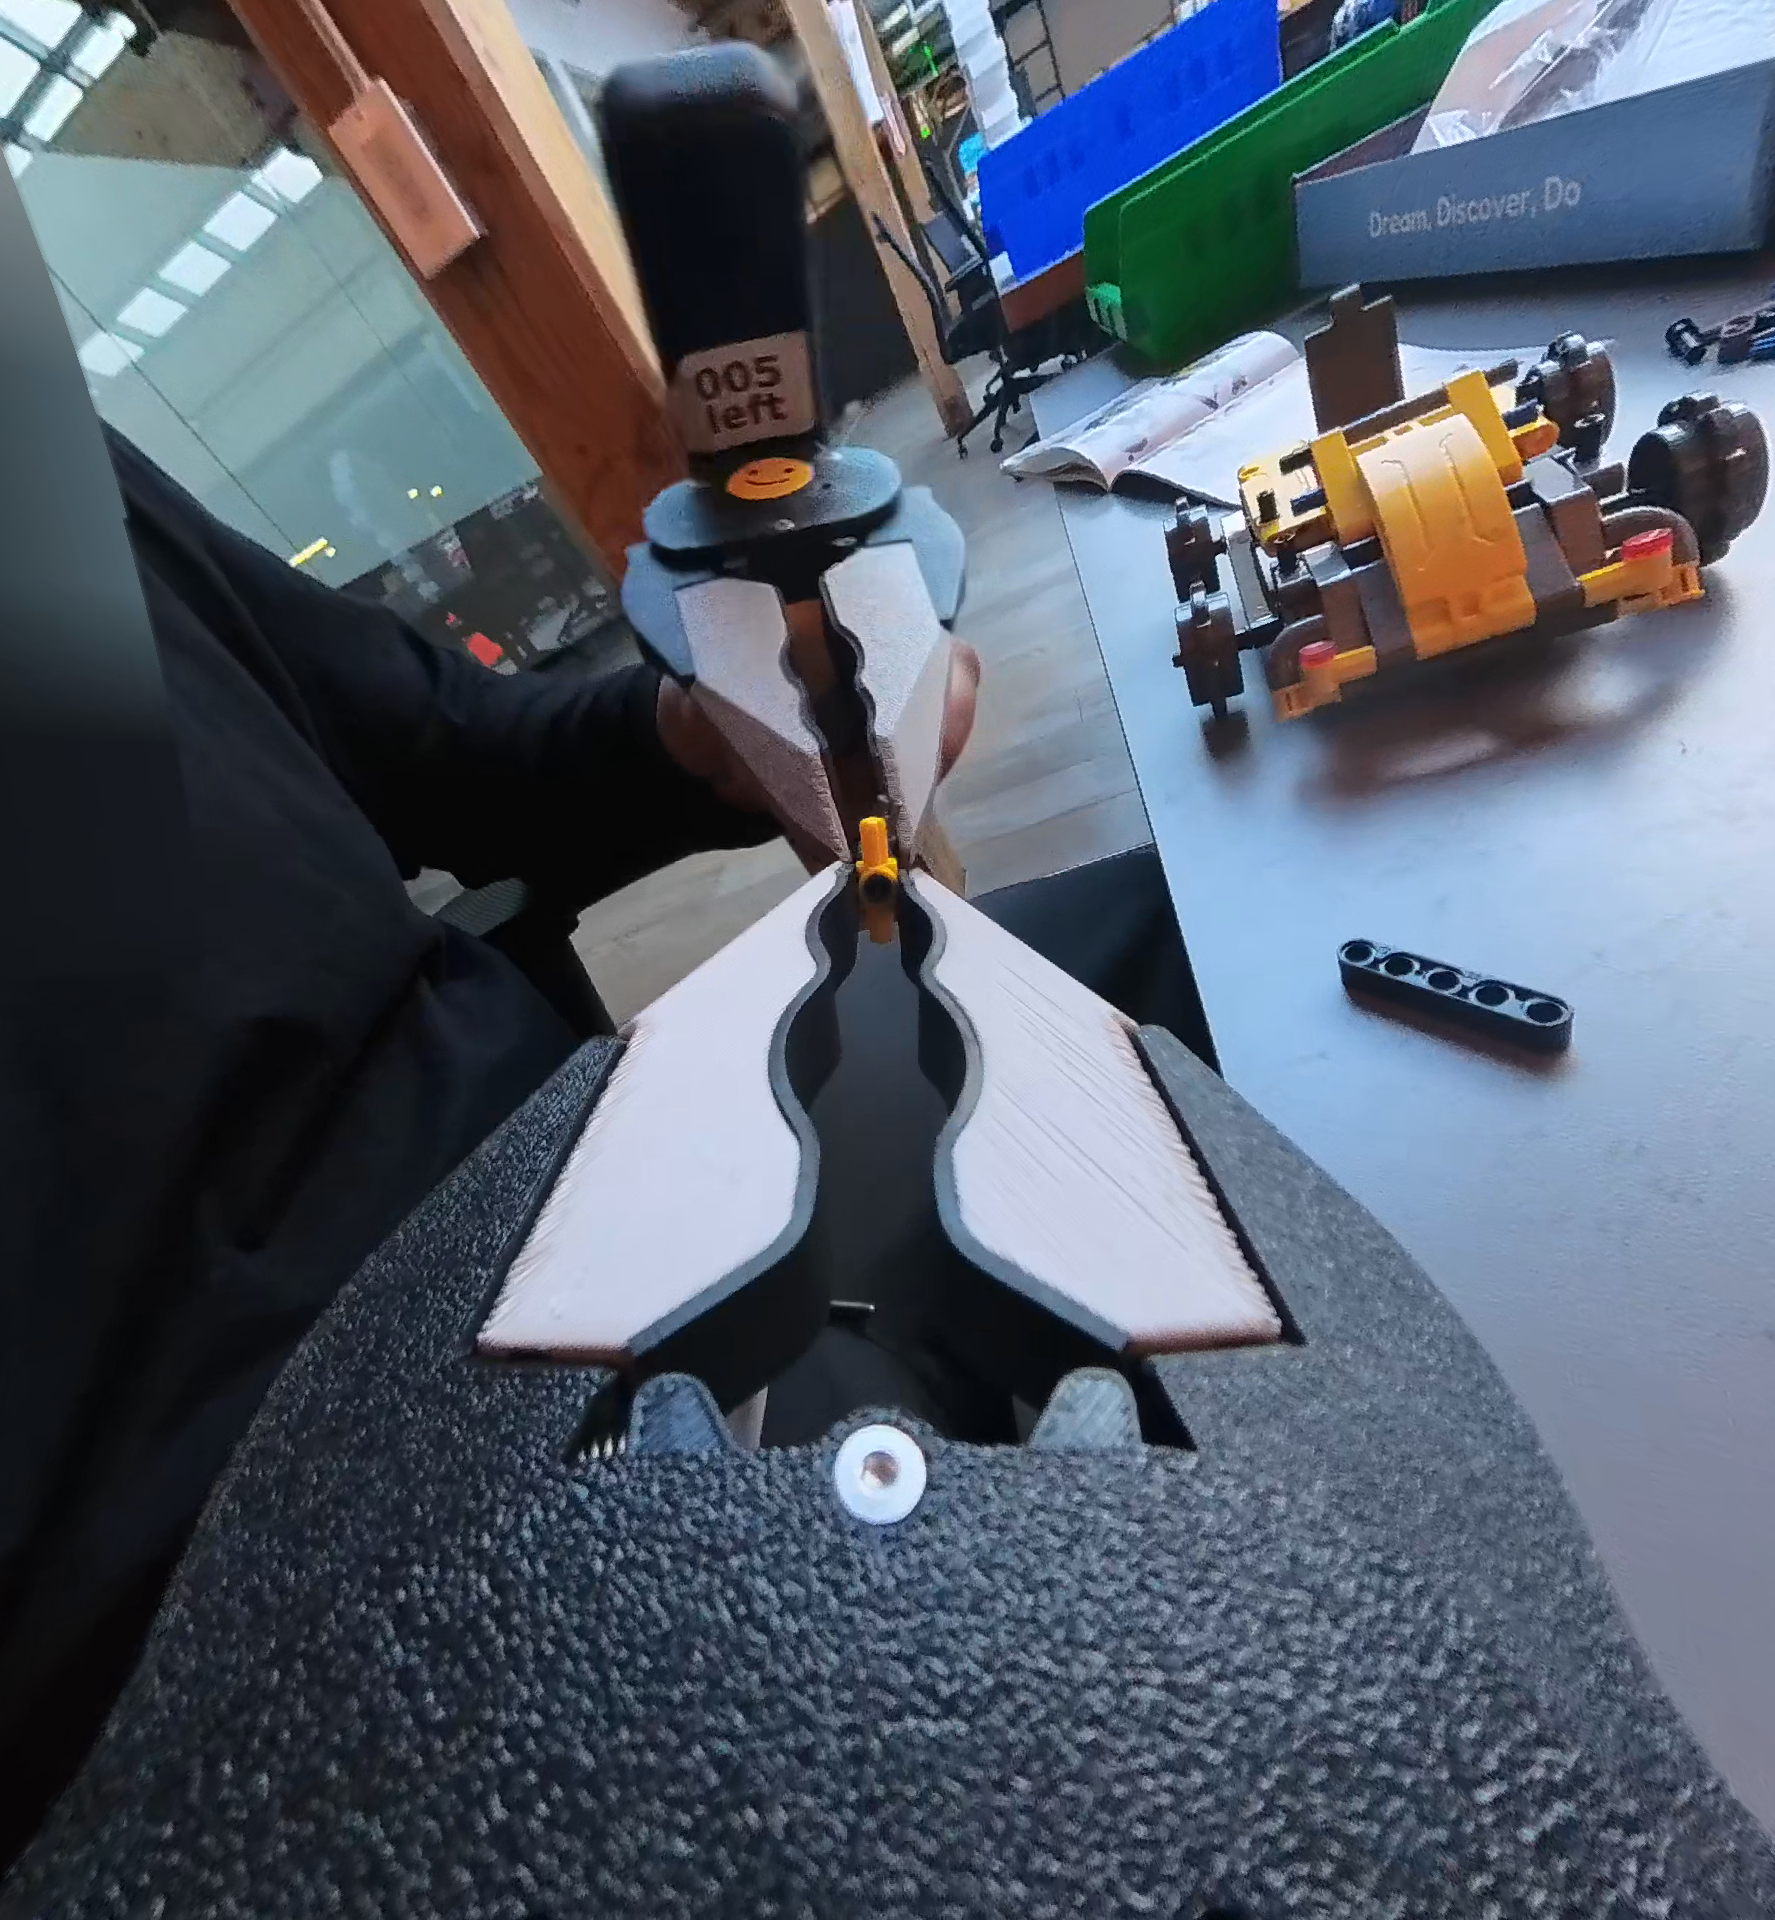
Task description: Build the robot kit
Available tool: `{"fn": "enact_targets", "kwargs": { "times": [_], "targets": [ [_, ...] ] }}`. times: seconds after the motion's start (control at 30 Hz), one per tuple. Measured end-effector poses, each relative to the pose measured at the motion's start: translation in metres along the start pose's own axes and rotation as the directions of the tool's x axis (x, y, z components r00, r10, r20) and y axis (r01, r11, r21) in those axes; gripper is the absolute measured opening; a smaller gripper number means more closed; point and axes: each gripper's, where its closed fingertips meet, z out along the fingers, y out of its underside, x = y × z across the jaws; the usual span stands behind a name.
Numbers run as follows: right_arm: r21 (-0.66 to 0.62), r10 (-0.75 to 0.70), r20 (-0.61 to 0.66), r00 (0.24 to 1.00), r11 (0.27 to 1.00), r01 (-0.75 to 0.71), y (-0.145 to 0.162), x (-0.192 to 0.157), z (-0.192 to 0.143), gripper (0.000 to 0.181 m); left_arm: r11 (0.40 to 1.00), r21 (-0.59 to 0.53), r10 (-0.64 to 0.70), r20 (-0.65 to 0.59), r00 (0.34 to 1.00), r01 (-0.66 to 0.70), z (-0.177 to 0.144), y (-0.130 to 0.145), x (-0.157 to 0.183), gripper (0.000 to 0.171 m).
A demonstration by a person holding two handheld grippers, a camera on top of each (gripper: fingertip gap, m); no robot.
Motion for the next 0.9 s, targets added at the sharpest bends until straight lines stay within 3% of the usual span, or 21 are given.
{"fn": "enact_targets", "kwargs": {
  "times": [0.13, 0.37, 0.43, 0.5, 0.6, 0.73, 0.9],
  "targets": [
    [0.001, -0.002, -0.001, 1.000, 1.000, 0.002, -0.002, -0.002, 0.000, 0.006, 0.974, -0.053, 0.225, 0.100, 0.969, -0.220, 0.000, 0.000, 0.001, 0.004],
    [0.020, 0.038, 0.040, 0.998, 0.999, -0.039, -0.001, -0.004, 0.000, 0.006, 0.925, -0.063, 0.380, 0.159, 0.911, -0.375, 0.000, -0.001, 0.002, 0.004],
    [0.028, -0.036, 0.043, 0.998, 0.999, 0.034, -0.004, -0.008, -0.002, 0.006, 0.941, -0.025, 0.339, 0.116, 0.934, -0.338, 0.000, -0.004, 0.007, 0.004],
    [0.024, -0.106, 0.031, 0.994, 0.994, 0.105, -0.005, -0.011, -0.001, 0.006, 0.985, 0.008, 0.174, 0.003, 0.985, -0.174, -0.002, -0.005, 0.010, 0.004],
    [0.040, -0.148, 0.035, 0.988, 0.988, 0.147, -0.007, -0.016, 0.000, 0.006, 0.999, 0.043, 0.037, -0.096, 0.995, -0.033, -0.004, -0.006, 0.013, 0.009],
    [0.032, -0.191, 0.026, 0.981, 0.981, 0.190, -0.006, -0.019, 0.002, 0.006, 1.000, 0.009, 0.002, -0.135, 0.991, -0.001, 0.001, 0.001, 0.018, 0.007],
    [0.007, -0.204, 0.014, 0.979, 0.979, 0.204, -0.004, -0.019, 0.001, 0.006, 0.996, -0.009, 0.084, -0.093, 0.992, -0.085, 0.001, 0.002, 0.018, 0.002]
  ]
}}
